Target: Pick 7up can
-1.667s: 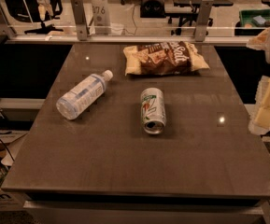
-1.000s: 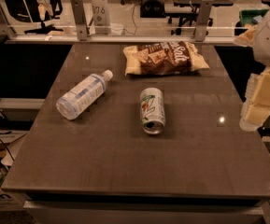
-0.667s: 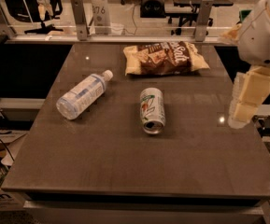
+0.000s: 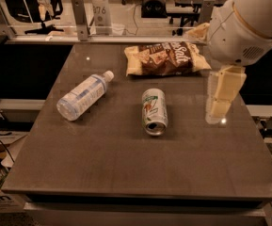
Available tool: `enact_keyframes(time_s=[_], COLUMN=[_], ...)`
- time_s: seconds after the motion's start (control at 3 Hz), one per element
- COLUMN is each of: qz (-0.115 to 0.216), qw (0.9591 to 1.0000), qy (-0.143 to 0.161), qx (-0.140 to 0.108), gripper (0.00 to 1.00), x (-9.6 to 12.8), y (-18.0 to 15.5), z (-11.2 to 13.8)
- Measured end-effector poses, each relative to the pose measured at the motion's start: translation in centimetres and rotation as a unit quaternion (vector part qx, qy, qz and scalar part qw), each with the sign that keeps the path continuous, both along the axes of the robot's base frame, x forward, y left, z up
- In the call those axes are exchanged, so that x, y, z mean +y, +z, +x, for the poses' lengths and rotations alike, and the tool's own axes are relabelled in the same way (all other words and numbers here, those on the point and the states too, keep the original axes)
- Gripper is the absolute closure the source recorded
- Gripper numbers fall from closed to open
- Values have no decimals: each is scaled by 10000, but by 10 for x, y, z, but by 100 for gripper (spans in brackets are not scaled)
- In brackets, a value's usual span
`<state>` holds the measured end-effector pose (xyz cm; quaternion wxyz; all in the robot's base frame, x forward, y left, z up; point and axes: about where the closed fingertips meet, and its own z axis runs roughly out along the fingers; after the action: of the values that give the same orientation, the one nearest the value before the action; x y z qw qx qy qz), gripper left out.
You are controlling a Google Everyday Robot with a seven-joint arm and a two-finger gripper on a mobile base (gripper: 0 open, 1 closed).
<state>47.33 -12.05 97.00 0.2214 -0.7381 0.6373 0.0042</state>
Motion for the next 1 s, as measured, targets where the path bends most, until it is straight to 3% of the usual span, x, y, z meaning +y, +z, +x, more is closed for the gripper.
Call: enact_keyframes(time_s=[0.33,1.0], qz=[42,25], qw=[9984,9873], qy=[553,1566], qx=[-148,-269], gripper=[0,0], x=[28,82], y=[-1,-14], z=[7,36])
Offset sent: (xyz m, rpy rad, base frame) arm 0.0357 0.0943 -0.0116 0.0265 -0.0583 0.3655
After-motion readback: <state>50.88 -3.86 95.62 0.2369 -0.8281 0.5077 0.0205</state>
